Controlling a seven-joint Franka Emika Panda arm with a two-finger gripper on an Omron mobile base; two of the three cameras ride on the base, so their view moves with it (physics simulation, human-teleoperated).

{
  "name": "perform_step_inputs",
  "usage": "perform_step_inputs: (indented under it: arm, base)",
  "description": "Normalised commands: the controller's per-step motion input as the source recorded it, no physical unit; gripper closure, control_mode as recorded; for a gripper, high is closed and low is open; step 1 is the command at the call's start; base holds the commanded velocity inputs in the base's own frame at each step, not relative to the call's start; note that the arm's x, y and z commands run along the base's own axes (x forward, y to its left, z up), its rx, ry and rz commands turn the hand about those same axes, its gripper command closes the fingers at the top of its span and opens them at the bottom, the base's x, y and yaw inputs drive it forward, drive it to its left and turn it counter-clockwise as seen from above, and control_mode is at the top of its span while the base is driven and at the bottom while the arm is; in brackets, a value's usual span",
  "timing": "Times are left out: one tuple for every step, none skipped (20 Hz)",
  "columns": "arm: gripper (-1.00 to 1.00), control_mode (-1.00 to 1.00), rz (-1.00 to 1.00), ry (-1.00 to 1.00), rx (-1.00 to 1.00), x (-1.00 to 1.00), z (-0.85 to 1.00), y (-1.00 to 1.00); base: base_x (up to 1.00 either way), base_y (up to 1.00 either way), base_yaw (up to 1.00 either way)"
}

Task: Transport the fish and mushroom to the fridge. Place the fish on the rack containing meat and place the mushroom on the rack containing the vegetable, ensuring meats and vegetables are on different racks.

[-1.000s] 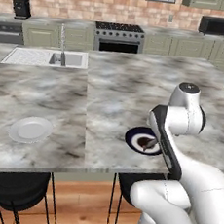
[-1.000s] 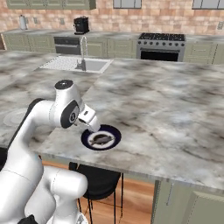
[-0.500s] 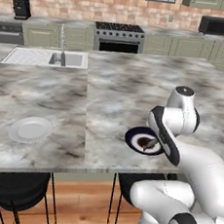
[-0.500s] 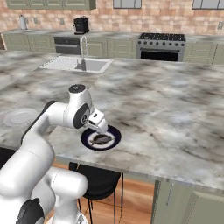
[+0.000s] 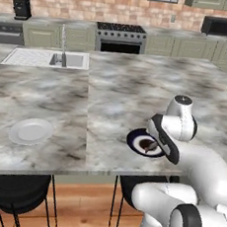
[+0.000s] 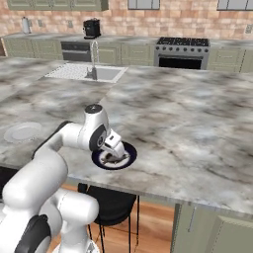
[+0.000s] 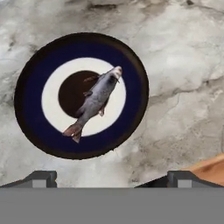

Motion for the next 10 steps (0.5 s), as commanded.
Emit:
perform_step_inputs:
  arm:
    - [-1.00,-1.00,-0.05,0.05,0.02,0.19,-0.37,0.00]
    - [-1.00,-1.00,-0.05,0.02,0.00,0.22,-0.28,0.00]
    - [-1.00,-1.00,-0.05,0.03,0.02,0.24,-0.33,0.00]
    - [-1.00,-1.00,-0.05,0.08,0.04,0.34,-0.48,0.00]
    - [-1.00,-1.00,-0.07,0.09,0.04,0.50,-0.54,0.00]
    - [-1.00,-1.00,-0.07,0.07,0.00,0.50,-0.36,0.00]
    - [-1.00,-1.00,-0.05,0.09,0.01,0.51,-0.29,0.00]
    - [-1.00,-1.00,-0.04,0.09,0.00,0.52,-0.24,-0.01]
    - [-1.00,-1.00,-0.03,0.08,0.00,0.56,-0.19,-0.01]
    - [-1.00,-1.00,-0.03,0.07,0.00,0.65,-0.13,-0.04]
  base:
    - [0.00,0.00,0.00]
    - [0.00,0.00,0.00]
    - [0.00,0.00,0.00]
    - [0.00,0.00,0.00]
    - [0.00,0.00,0.00]
    - [0.00,0.00,0.00]
    - [0.00,0.00,0.00]
    - [0.00,0.00,0.00]
    - [0.00,0.00,0.00]
    - [0.00,0.00,0.00]
